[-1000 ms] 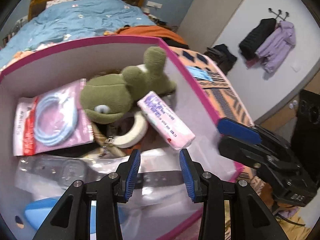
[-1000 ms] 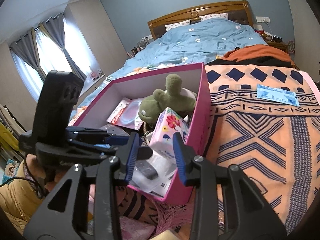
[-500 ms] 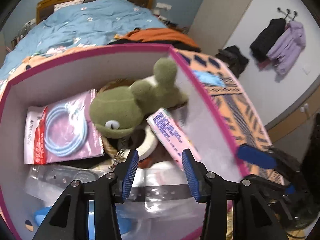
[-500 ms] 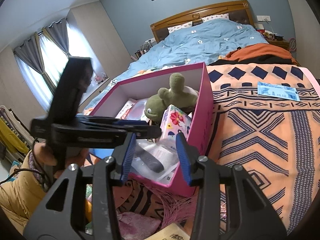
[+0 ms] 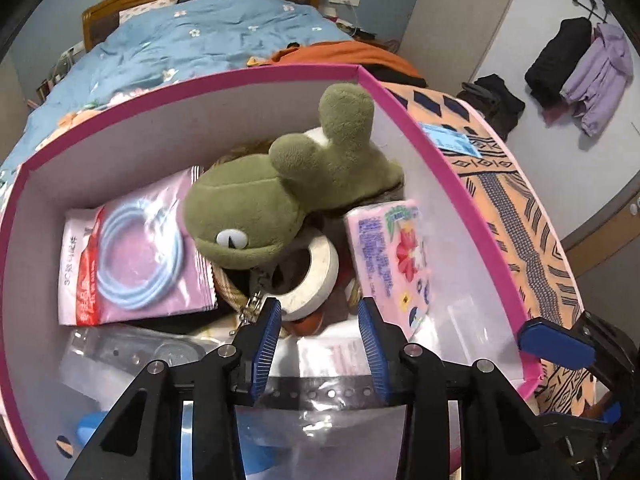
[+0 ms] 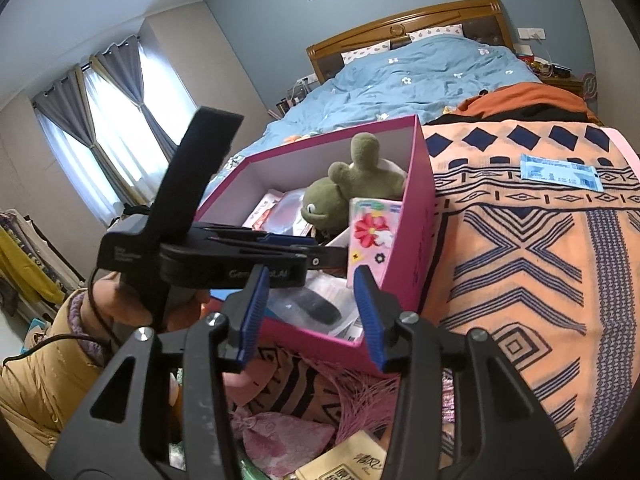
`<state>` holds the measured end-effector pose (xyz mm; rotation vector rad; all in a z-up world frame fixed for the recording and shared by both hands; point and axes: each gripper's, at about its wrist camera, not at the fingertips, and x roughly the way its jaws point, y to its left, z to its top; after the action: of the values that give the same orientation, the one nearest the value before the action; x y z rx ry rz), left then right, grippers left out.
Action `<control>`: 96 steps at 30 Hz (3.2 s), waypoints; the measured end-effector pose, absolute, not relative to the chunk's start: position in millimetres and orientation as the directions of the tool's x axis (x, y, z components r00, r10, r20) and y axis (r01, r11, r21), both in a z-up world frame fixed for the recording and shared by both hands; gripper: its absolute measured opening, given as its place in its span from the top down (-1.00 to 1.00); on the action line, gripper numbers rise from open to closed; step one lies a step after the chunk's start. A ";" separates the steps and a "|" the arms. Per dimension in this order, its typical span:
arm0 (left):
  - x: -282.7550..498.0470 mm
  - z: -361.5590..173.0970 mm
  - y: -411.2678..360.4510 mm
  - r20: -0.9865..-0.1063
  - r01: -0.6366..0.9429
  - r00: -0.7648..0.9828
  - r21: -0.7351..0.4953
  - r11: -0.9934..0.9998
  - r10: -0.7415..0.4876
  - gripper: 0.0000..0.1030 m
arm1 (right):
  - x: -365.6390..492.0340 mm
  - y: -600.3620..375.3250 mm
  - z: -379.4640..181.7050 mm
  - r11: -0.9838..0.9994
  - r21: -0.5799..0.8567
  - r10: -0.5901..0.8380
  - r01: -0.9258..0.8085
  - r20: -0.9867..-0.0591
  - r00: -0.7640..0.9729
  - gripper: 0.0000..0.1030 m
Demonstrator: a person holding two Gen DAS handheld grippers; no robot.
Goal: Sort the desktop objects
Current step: 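Move the open left gripper back down to the items beside the box, then close the left gripper on the brown knitted plush while the right gripper grasps the grey koala plush, then lift the knitted plush with the left gripper while the right gripper lifts the koala plush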
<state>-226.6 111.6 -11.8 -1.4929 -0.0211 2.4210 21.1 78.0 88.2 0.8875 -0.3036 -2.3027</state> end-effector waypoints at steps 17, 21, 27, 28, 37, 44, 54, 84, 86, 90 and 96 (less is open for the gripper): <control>-120.6 45.1 98.7 -0.708 -0.449 -0.540 -0.215 -0.867 0.455 -0.08 | 77.1 91.1 86.7 -0.738 0.430 -0.673 0.519 -0.515 -0.531 -0.05; -96.2 39.0 91.6 -0.714 -0.449 -0.524 -0.232 -0.863 0.465 -0.10 | 96.0 85.0 77.8 -0.724 0.433 -0.686 0.536 -0.532 -0.497 -0.06; -66.5 13.3 84.7 -0.744 -0.448 -0.488 -0.235 -0.863 0.456 -0.10 | 118.0 82.5 59.1 -0.725 0.456 -0.685 0.516 -0.555 -0.472 -0.06; -61.8 9.7 84.9 -0.751 -0.448 -0.485 -0.228 -0.864 0.449 -0.10 | 120.9 83.7 55.3 -0.724 0.468 -0.687 0.506 -0.556 -0.469 -0.06; -19.9 -2.7 41.4 -0.732 -0.349 -0.535 -0.265 -0.899 0.423 -0.10 | 137.0 66.9 39.7 -0.687 0.511 -0.722 0.517 -0.562 -0.403 -0.06; 7.0 3.3 -4.0 -0.722 -0.245 -0.610 -0.218 -0.945 0.325 -0.11 | 139.1 33.5 40.3 -0.640 0.511 -0.755 0.574 -0.559 -0.344 -0.06; 24.2 3.2 -68.2 -0.713 -0.077 -0.669 -0.213 -0.974 0.209 -0.19 | 133.3 -16.1 45.4 -0.596 0.487 -0.767 0.639 -0.581 -0.273 -0.06; 25.6 -25.8 -48.3 -0.713 -0.201 -0.586 -0.331 -0.922 0.384 -0.19 | 197.8 -81.0 25.0 -0.587 0.179 -0.588 0.789 -0.764 -0.264 -0.01; 24.4 -26.0 -47.6 -0.714 -0.199 -0.587 -0.329 -0.923 0.381 -0.19 | 194.4 -81.1 26.0 -0.581 0.175 -0.593 0.795 -0.760 -0.266 0.01; 22.8 -23.7 -46.5 -0.709 -0.205 -0.589 -0.334 -0.920 0.388 -0.20 | 179.8 -67.5 37.8 -0.577 0.212 -0.633 0.789 -0.726 -0.268 0.03; 16.1 -25.7 -34.9 -0.719 -0.234 -0.566 -0.328 -0.915 0.403 -0.25 | 138.1 -37.6 50.4 -0.600 0.314 -0.689 0.736 -0.671 -0.276 0.05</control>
<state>16.1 -34.9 -25.7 -1.2124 -0.2775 2.4833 138.1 -37.6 50.4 1.0004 0.0720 -1.9770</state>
